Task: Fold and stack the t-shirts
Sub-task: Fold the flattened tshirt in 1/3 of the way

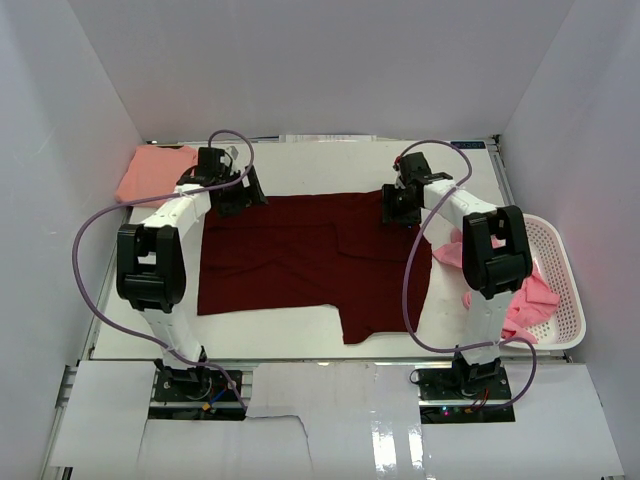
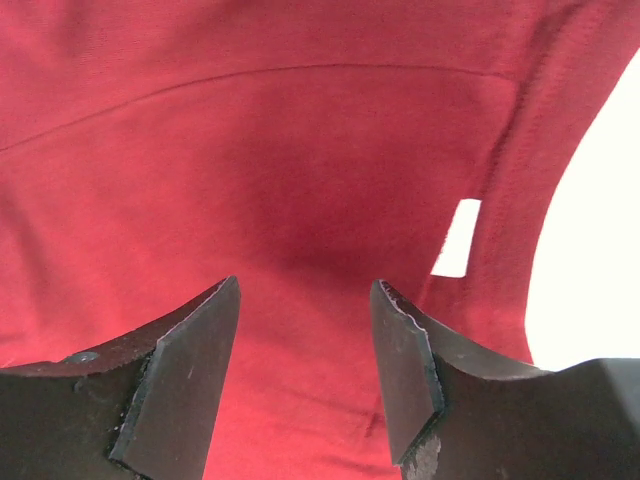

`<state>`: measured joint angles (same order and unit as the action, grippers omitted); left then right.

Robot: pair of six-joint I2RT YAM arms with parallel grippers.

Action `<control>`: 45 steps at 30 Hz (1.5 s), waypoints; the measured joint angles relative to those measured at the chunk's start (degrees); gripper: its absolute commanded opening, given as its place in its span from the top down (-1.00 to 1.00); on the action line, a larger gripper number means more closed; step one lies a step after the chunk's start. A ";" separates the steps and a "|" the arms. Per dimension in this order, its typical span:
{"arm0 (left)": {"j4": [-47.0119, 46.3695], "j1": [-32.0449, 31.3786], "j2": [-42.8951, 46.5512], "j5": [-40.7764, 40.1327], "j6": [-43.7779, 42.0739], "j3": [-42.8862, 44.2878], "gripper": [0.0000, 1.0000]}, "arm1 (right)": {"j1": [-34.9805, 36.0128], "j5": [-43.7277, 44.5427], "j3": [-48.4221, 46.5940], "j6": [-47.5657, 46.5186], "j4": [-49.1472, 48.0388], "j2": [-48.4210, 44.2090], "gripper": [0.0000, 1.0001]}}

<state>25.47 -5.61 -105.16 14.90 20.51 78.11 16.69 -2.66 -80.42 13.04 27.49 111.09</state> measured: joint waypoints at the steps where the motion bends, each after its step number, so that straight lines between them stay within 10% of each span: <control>1: -0.07 -0.24 -0.11 -0.59 -0.39 0.02 -0.96 | 0.04 1.14 -0.61 -0.07 0.35 0.94 -0.22; 45: 4.74 -0.66 -27.41 -18.51 -9.33 28.72 -0.96 | -0.35 9.09 -38.56 -1.73 10.62 27.21 -0.42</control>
<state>30.22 -6.26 -132.57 -3.62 11.18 106.83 16.34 6.44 -118.98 11.31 38.11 138.30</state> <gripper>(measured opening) 0.978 0.704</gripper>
